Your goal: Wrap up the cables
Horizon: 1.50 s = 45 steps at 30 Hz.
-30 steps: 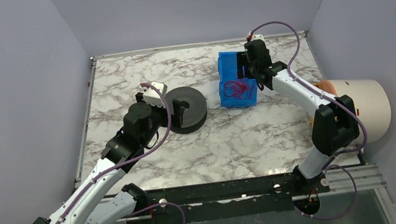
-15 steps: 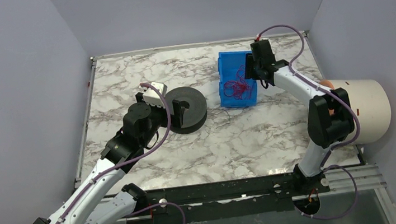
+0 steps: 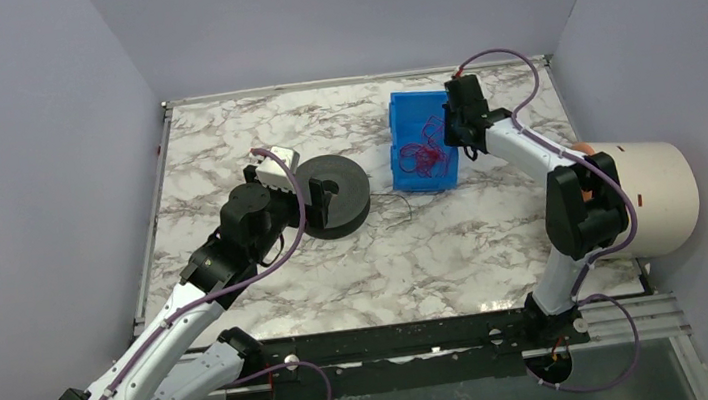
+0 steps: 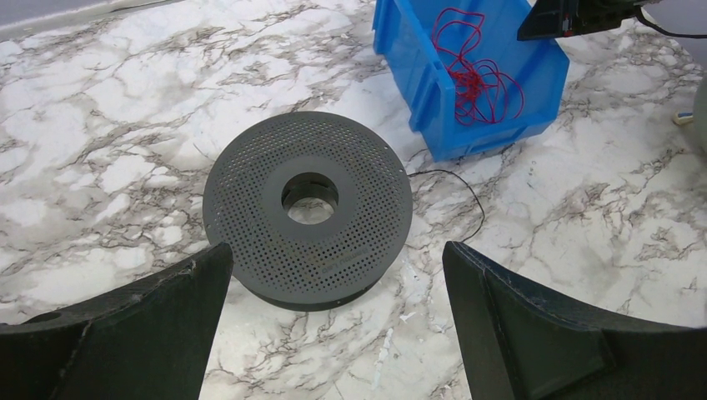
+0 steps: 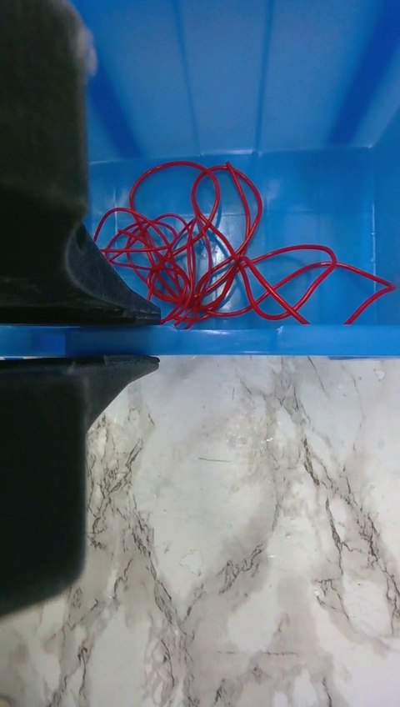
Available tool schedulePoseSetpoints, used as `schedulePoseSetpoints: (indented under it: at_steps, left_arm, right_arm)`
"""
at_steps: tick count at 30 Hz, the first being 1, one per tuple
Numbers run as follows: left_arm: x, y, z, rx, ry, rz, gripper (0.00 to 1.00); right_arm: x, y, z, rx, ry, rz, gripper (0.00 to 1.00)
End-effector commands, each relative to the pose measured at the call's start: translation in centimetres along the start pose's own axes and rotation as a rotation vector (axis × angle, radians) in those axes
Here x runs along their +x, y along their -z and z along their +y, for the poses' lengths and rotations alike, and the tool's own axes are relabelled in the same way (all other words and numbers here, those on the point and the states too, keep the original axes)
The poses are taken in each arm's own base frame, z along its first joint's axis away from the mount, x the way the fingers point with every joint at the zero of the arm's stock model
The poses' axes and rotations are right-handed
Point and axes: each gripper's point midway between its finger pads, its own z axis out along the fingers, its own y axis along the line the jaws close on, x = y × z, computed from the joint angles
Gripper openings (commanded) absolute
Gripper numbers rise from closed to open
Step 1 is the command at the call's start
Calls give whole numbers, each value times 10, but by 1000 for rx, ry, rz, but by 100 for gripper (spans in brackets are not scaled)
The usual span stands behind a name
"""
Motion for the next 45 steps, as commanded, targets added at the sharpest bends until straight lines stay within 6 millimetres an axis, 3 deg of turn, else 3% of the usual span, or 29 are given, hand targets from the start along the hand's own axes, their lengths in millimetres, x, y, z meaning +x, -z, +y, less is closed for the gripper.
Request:
schedulePoseSetpoints:
  at_steps: [1, 9, 16, 19, 24, 29, 34, 38, 45]
  left_arm:
    - [-20, 2, -6, 29, 21, -54, 99]
    - [-22, 4, -7, 33, 24, -62, 99]
    - [-22, 5, -8, 42, 27, -64, 99]
    - [-22, 5, -8, 42, 25, -63, 99]
    - [-22, 5, -7, 34, 24, -64, 99]
    - [-21, 3, -8, 38, 23, -58, 99]
    - [-20, 3, -8, 37, 23, -55, 99]
    - [-19, 1, -7, 34, 22, -50, 99]
    - [-18, 1, -8, 39, 21, -47, 99]
  right_arm:
    - [2, -6, -13, 51, 33, 9, 3]
    - [-14, -11, -20, 54, 130, -22, 1]
    - [-21, -21, 2, -57, 155, -14, 1]
    - [-18, -27, 2, -52, 157, 8, 2]
    - [-19, -28, -5, -5, 148, 6, 30]
    - [-35, -10, -4, -18, 132, -37, 39]
    - [-55, 19, 4, -75, 102, -94, 44]
    - [-60, 48, 29, -195, 89, -129, 47]
    - [-46, 86, 69, -346, 78, -139, 49]
